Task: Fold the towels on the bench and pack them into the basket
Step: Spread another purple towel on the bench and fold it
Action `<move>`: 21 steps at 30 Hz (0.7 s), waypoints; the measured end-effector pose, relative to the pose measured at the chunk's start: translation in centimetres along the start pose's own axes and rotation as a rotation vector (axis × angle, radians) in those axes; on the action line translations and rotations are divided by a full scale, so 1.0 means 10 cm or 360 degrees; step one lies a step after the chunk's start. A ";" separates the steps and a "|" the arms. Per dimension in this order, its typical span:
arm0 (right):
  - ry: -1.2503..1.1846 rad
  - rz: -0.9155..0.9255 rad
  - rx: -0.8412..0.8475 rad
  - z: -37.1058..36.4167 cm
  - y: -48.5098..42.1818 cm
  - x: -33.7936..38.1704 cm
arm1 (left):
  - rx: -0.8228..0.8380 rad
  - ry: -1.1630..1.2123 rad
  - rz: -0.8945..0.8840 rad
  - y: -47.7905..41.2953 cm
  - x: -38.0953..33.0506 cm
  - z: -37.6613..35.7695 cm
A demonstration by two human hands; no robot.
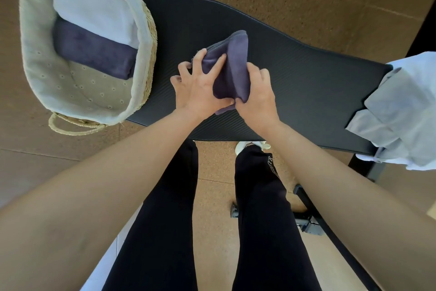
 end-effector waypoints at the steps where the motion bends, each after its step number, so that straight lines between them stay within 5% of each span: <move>1: 0.0090 0.0142 -0.0027 0.01 0.05 0.08 | 0.0040 0.0105 -0.0010 -0.01 0.02 0.00; 5: 0.0552 0.0650 -0.0235 -0.01 0.25 0.28 | 0.0175 0.1165 -0.0018 -0.11 0.23 0.00; 9: 0.1034 0.0788 -0.0132 -0.26 0.35 0.25 | 0.0347 0.2009 0.0589 -0.06 0.36 0.00; 11: 0.1200 0.0761 0.0065 -0.39 0.39 0.17 | 0.0342 0.1978 0.0642 -0.08 0.40 0.01; 13: 0.1131 0.0701 0.0174 -0.45 0.43 0.13 | 0.0305 0.1720 0.0403 -0.13 0.39 0.06; 18: 0.0406 0.0415 0.0179 -0.35 0.33 0.11 | 0.0029 0.1111 0.0097 -0.15 0.37 0.14; 21: 0.0160 0.0212 0.0139 -0.25 0.28 0.01 | 0.0152 0.0719 -0.0050 -0.19 0.27 0.12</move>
Point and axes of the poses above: each hand's wrist, its own y-axis away from the middle knuckle, its own z-axis out of the back of the hand, x = y × z, the point moved 8 cm from there along -y, towards the middle knuckle, and after that the axes turned 7 degrees about y, right-handed, at the moved point
